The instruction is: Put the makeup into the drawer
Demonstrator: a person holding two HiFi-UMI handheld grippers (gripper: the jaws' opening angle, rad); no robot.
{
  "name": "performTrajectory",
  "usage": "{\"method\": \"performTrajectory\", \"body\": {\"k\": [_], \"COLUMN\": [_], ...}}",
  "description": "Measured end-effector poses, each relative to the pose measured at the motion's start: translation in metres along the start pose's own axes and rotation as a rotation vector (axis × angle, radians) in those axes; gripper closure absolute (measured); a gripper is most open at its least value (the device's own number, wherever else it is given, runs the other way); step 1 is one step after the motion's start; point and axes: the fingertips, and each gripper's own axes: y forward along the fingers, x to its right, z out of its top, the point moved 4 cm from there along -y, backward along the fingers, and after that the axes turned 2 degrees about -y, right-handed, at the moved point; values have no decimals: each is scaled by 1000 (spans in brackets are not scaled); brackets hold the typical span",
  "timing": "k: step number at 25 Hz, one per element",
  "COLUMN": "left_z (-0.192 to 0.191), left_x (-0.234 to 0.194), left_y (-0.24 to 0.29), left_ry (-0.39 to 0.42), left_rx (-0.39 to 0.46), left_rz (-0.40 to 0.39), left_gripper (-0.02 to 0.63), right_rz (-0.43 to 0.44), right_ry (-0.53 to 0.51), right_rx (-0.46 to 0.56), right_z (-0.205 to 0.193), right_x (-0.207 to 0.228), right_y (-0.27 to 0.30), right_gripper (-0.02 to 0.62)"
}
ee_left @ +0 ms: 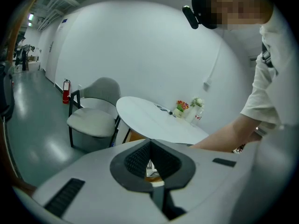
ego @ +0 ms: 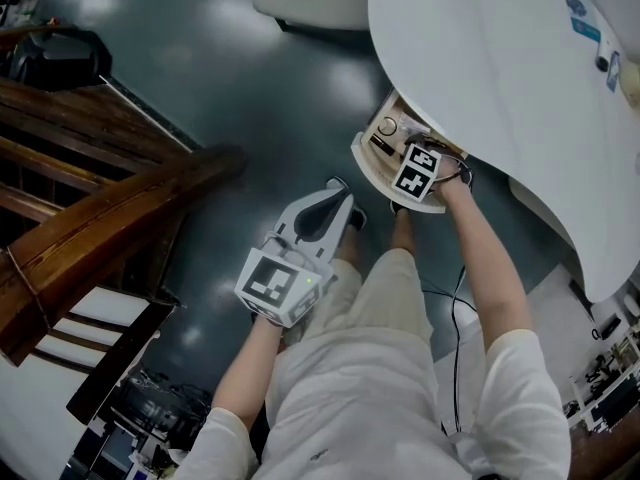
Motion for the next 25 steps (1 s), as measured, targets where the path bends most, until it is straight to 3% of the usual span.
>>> {"method": "performTrajectory", "body": {"k": [8, 15, 25], "left_z": [-13, -19, -17], "left_x": [2, 3, -4], "left_y": [3, 6, -1], "left_ry": [-21, -26, -35], "left_rx": [-25, -32, -9], "left_rz": [-5, -5, 14], "left_gripper": [598, 598, 598], "right_rz": [-12, 19, -16], "right_ry": [-38, -29, -49], "right_rx": [-12, -20, 9], "right_z": [-3, -6, -1], "right_x": [1, -3, -4], "right_y": [17, 19, -2], "right_gripper": [451, 377, 376]}}
